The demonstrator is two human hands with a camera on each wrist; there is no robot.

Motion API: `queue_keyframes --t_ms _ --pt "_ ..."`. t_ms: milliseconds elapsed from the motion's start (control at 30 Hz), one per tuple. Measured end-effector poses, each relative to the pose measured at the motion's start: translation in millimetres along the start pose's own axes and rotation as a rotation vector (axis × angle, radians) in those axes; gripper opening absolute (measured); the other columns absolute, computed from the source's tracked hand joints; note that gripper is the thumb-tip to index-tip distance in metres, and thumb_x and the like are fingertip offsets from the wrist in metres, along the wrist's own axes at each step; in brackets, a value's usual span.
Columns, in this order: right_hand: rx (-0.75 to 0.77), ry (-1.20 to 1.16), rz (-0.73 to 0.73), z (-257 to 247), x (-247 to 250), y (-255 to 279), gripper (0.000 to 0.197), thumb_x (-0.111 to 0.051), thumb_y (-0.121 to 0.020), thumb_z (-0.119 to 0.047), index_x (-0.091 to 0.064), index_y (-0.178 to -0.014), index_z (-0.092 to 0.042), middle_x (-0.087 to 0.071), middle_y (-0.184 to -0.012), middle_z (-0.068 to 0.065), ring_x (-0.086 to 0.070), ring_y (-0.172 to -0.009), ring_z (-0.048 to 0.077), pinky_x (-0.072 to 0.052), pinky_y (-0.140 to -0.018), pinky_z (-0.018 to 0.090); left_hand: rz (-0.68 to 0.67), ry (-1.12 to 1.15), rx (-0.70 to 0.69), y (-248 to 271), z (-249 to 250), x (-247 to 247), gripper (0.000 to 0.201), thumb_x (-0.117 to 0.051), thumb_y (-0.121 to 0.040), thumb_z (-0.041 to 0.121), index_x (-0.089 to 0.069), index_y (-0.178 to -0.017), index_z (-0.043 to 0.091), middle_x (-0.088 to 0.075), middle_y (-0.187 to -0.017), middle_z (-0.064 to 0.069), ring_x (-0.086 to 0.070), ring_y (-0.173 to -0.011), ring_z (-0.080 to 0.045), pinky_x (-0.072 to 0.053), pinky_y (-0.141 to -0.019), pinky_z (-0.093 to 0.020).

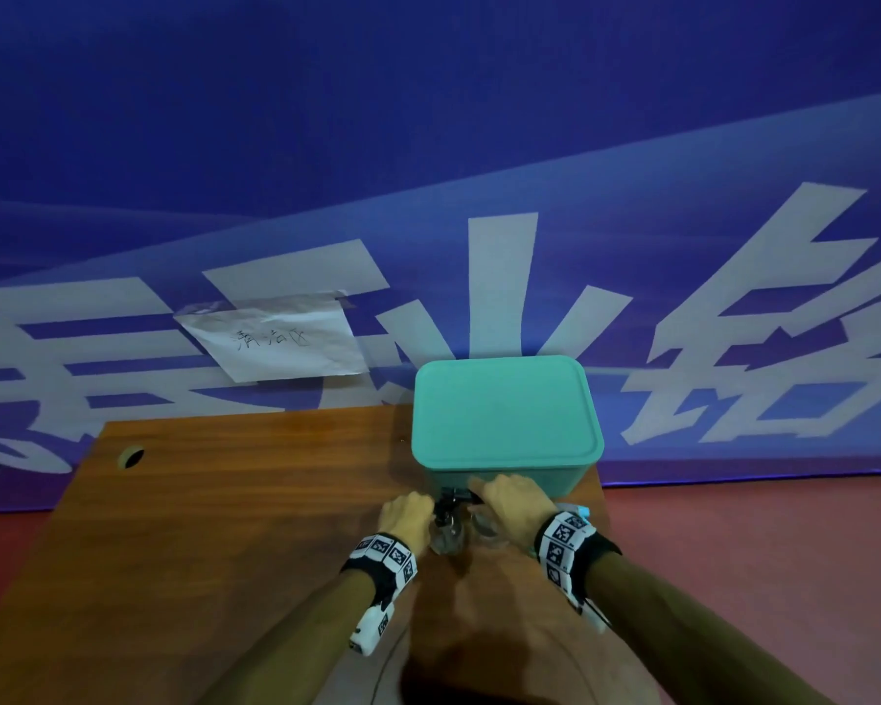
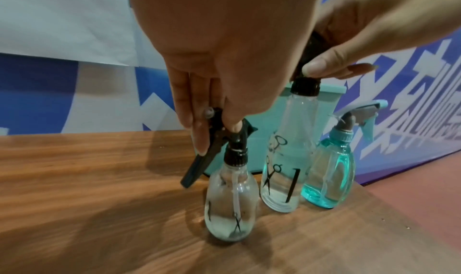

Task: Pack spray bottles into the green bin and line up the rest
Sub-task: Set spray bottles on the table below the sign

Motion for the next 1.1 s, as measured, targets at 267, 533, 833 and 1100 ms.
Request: queue_keyframes --t_ms 267,533,833,1100 --pt "0.060 -0.118 -0.026 -85 -1 -46 0.020 -0.047 -0.091 -0.025 -0.044 -0.111 -0.024 -0.068 -0.091 0.009 -0.065 -0.081 0.035 -0.052 -0.069 0.041 0.013 0.086 0.120 25 -118 -7 0.013 -0.055 -0.097 0.025 -0.065 -0.094 0.017 -0.069 -0.090 -0.003 -0.068 -0.085 -0.026 -0.053 -0.069 -0.036" --pt "0.115 -0.110 0.067 -171 21 -131 0.020 -0.046 -0.099 -0.034 -0.051 -0.114 -0.021 -0.071 -0.096 0.011 -0.068 -0.089 0.035 -0.052 -0.072 0.040 -0.028 0.093 0.281 43 -256 15 0.006 -0.056 -0.097 0.014 -0.062 -0.099 0.013 -0.065 -0.088 -0.005 -0.061 -0.076 -0.022 -0.052 -0.069 -0.032" --pt "0.027 -0.153 0.103 -196 40 -228 0.005 -0.048 -0.100 -0.029 -0.044 -0.101 -0.026 -0.054 -0.069 -0.004 -0.057 -0.064 0.028 -0.042 -0.059 0.033 -0.013 0.104 0.299 9 -349 34 0.004 -0.061 -0.096 0.013 -0.061 -0.100 0.013 -0.067 -0.090 -0.003 -0.064 -0.078 -0.021 -0.054 -0.070 -0.032" --pt "-0.151 -0.288 0.135 -167 35 -286 0.008 -0.049 -0.101 -0.034 -0.052 -0.104 -0.027 -0.065 -0.081 0.002 -0.064 -0.073 0.028 -0.054 -0.066 0.038 -0.002 0.057 0.213 -54 -384 46 0.004 -0.059 -0.096 0.012 -0.060 -0.099 0.012 -0.063 -0.087 -0.003 -0.059 -0.075 -0.025 -0.045 -0.063 -0.032"
Point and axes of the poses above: each hand's wrist, its own y-axis away from the middle knuckle, its own x-axis out of the back of the hand, z = x × y, the point moved 10 cm from there along -y, towards the middle knuckle
